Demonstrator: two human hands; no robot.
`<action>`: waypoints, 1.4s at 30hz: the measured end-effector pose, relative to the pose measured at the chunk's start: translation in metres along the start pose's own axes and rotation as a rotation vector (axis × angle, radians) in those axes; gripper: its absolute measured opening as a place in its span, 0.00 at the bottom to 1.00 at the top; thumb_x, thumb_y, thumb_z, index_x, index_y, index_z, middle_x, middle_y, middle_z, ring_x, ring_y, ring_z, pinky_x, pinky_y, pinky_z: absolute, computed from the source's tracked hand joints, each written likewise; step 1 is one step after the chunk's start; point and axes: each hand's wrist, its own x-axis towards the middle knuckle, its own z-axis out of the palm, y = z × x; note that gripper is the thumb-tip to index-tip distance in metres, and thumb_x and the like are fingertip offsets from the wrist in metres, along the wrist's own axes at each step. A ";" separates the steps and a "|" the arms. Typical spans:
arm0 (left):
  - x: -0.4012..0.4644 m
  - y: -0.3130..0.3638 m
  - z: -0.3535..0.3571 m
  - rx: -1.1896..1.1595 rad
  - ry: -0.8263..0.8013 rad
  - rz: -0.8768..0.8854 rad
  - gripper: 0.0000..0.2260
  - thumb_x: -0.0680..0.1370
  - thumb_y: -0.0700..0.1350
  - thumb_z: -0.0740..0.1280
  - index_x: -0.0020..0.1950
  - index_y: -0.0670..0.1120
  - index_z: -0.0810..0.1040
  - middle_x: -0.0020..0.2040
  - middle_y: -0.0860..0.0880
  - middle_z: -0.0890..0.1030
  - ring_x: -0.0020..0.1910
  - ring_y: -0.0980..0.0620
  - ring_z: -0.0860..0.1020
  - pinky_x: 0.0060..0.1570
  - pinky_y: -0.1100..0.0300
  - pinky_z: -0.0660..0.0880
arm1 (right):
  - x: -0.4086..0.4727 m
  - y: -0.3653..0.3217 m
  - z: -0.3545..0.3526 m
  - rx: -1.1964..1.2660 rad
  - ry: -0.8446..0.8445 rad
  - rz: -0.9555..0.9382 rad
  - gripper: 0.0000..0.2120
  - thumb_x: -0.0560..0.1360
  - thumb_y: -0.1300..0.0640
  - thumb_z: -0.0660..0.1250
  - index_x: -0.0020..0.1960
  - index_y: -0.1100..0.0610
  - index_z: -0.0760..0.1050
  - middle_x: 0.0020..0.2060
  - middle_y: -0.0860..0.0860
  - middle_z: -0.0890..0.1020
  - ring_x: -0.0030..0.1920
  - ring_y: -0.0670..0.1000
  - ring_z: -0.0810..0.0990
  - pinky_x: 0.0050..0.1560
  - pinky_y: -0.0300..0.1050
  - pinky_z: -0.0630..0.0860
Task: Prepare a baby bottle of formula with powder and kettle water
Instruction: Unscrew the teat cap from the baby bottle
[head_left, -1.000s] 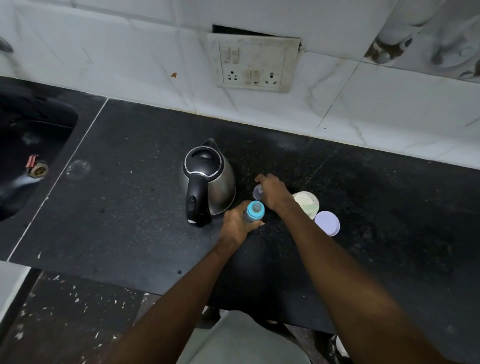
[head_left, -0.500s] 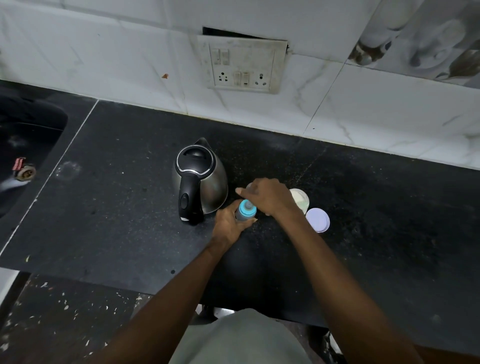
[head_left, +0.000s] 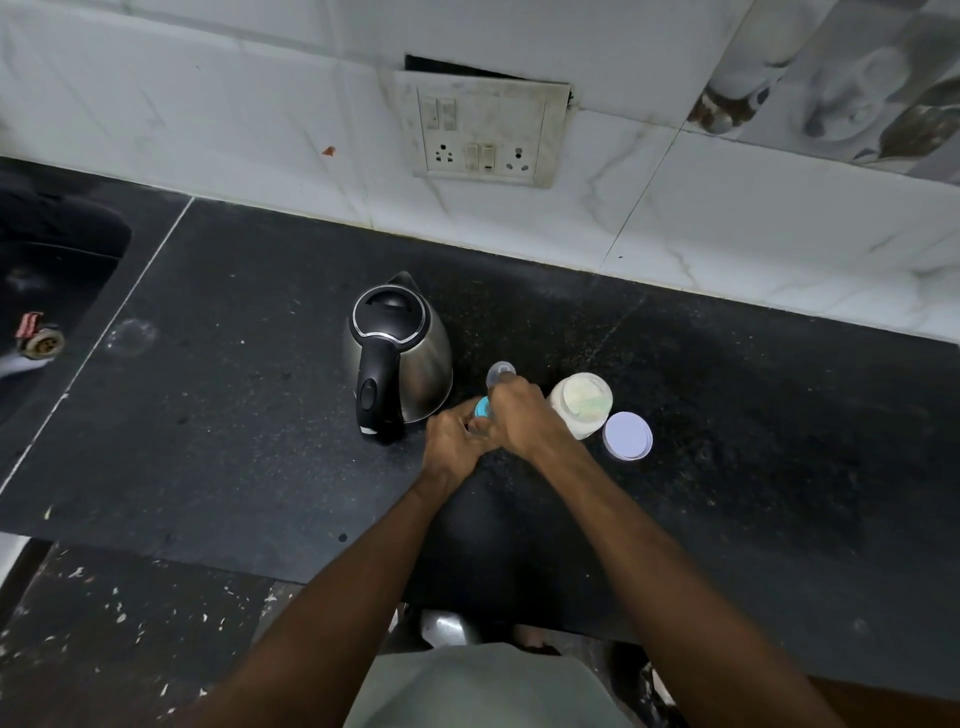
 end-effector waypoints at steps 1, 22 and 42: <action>0.001 0.000 0.000 -0.010 -0.006 0.007 0.10 0.73 0.41 0.80 0.51 0.49 0.85 0.41 0.54 0.87 0.41 0.61 0.83 0.44 0.62 0.81 | -0.002 0.000 -0.004 0.009 -0.011 -0.012 0.10 0.81 0.64 0.63 0.58 0.70 0.76 0.54 0.65 0.78 0.57 0.65 0.78 0.53 0.52 0.71; 0.003 0.002 -0.003 0.045 -0.006 -0.025 0.16 0.69 0.37 0.81 0.56 0.45 0.86 0.46 0.53 0.87 0.44 0.60 0.84 0.49 0.65 0.80 | -0.003 -0.018 -0.032 -0.170 -0.092 0.022 0.20 0.79 0.50 0.70 0.66 0.61 0.77 0.63 0.61 0.77 0.60 0.63 0.80 0.56 0.53 0.78; -0.008 0.000 -0.002 0.025 0.023 -0.027 0.20 0.70 0.39 0.81 0.61 0.46 0.85 0.50 0.51 0.88 0.51 0.52 0.87 0.58 0.49 0.83 | -0.010 -0.009 -0.035 -0.064 -0.149 -0.109 0.31 0.72 0.48 0.75 0.73 0.48 0.70 0.67 0.56 0.73 0.61 0.59 0.79 0.58 0.58 0.79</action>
